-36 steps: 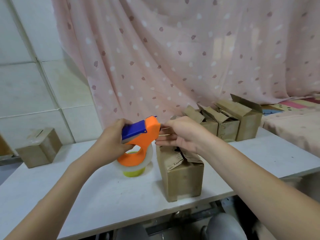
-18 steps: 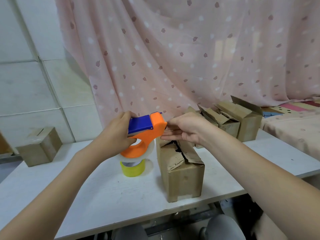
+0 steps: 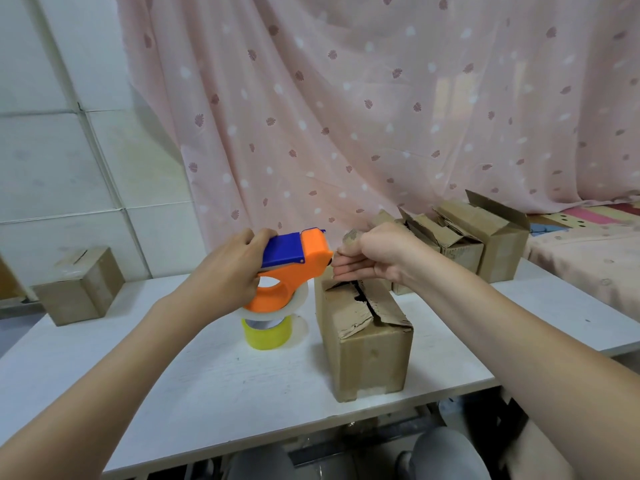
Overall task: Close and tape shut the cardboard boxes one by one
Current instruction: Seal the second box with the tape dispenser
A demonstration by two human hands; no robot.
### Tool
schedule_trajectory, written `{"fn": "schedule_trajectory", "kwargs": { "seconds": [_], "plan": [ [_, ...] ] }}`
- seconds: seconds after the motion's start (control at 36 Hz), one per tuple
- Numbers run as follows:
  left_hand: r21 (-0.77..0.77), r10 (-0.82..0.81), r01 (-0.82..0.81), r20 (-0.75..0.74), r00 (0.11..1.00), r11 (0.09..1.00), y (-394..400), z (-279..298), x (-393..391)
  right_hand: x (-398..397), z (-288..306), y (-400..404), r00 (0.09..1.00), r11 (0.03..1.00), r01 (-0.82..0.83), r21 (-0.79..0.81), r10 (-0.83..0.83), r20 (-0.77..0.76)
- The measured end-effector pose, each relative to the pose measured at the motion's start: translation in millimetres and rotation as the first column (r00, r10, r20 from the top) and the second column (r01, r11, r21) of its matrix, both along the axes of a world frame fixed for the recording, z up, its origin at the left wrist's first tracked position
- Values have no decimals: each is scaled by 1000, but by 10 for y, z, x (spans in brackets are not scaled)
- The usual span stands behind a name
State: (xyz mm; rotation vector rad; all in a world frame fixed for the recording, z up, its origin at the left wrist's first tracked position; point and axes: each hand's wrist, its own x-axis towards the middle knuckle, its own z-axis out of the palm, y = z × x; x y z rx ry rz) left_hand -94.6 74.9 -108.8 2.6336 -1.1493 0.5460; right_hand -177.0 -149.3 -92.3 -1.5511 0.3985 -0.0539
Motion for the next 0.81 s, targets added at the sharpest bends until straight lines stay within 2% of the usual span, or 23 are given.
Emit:
{"fn": "schedule_trajectory", "kwargs": {
  "seconds": [0.17,0.28,0.36,0.44,0.56,0.72,0.81],
  "plan": [
    [-11,-13,13,9,1000,1000,-11,-86,-7,-33,-29,-94,1000,1000,-10,24,11,-23],
    [16,18,-18,-11,1000,1000,133,-144,118,-114,0,-392,996,996,83,-28,-82,19],
    [-4,21,-20,79,997,1000,320,-180,261,-264,-6,-714,990,988,134,-75,-137,-25],
    [47,-17,9,176,984,999,347,-226,310,-348,-73,-823,986,990,77,-115,-93,-135],
    [43,5,-6,26,1000,999,256,-218,253,-321,-170,-901,983,985,110,-130,-127,-133],
    [71,-36,33,45,998,997,255,-302,248,-296,-201,-928,980,987,86,-134,-108,-167],
    [73,-83,76,99,992,994,276,-362,265,-272,-221,-937,977,985,90,-145,-116,-181]
  ]
}}
